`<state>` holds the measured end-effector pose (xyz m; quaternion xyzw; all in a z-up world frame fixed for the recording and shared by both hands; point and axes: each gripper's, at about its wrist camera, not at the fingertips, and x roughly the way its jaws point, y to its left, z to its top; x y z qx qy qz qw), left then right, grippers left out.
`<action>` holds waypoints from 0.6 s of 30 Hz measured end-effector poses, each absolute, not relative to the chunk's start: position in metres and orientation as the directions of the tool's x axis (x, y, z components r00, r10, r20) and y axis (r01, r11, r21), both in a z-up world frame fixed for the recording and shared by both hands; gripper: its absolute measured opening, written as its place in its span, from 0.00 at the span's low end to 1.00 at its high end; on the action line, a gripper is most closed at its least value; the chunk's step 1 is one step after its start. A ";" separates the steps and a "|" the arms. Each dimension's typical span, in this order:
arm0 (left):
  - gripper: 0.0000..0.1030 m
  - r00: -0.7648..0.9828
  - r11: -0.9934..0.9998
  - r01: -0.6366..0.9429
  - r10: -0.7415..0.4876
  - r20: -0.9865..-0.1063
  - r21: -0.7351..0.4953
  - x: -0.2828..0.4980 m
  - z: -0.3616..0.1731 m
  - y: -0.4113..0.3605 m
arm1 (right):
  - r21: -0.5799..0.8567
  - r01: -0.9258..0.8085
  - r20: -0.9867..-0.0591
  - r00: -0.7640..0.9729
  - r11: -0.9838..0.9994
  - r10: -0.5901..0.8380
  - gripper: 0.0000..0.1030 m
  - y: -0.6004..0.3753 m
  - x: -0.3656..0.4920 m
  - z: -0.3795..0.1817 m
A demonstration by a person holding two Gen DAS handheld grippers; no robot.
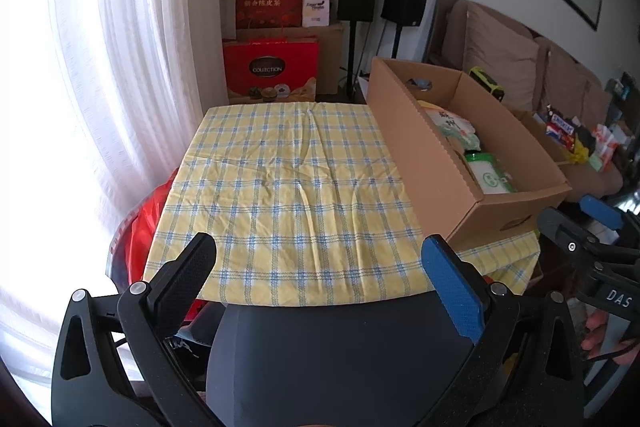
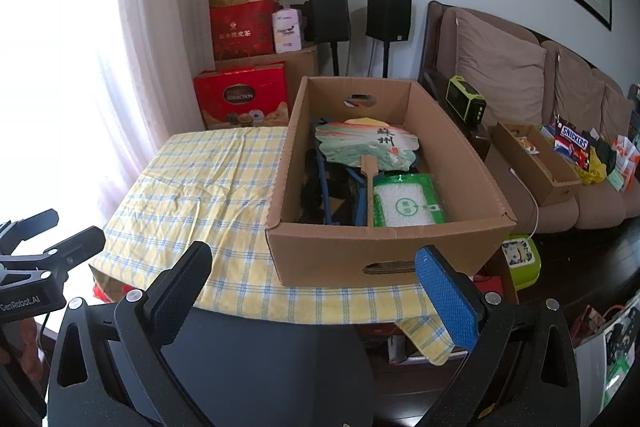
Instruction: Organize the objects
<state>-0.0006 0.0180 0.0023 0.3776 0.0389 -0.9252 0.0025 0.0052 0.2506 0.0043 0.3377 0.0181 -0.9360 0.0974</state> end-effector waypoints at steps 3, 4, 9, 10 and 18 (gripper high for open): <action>1.00 -0.716 -0.997 0.031 0.025 -0.697 -0.068 0.000 0.003 0.019 | 0.033 0.194 -0.637 -0.752 -0.980 -0.171 1.00 0.251 0.005 0.004; 1.00 -0.717 -0.997 0.030 0.026 -0.697 -0.068 0.000 0.003 0.019 | 0.032 0.194 -0.637 -0.752 -0.980 -0.170 1.00 0.251 0.005 0.004; 1.00 -0.717 -0.997 0.025 0.031 -0.697 -0.070 0.000 0.003 0.020 | 0.033 0.195 -0.637 -0.752 -0.980 -0.171 1.00 0.249 0.006 0.004; 1.00 -0.717 -0.997 0.025 0.030 -0.696 -0.069 0.000 0.003 0.020 | 0.033 0.195 -0.637 -0.752 -0.980 -0.170 1.00 0.249 0.006 0.004; 1.00 -0.721 -0.997 0.025 0.031 -0.693 -0.071 0.000 0.005 0.021 | 0.034 0.194 -0.637 -0.752 -0.980 -0.171 1.00 0.248 0.006 0.004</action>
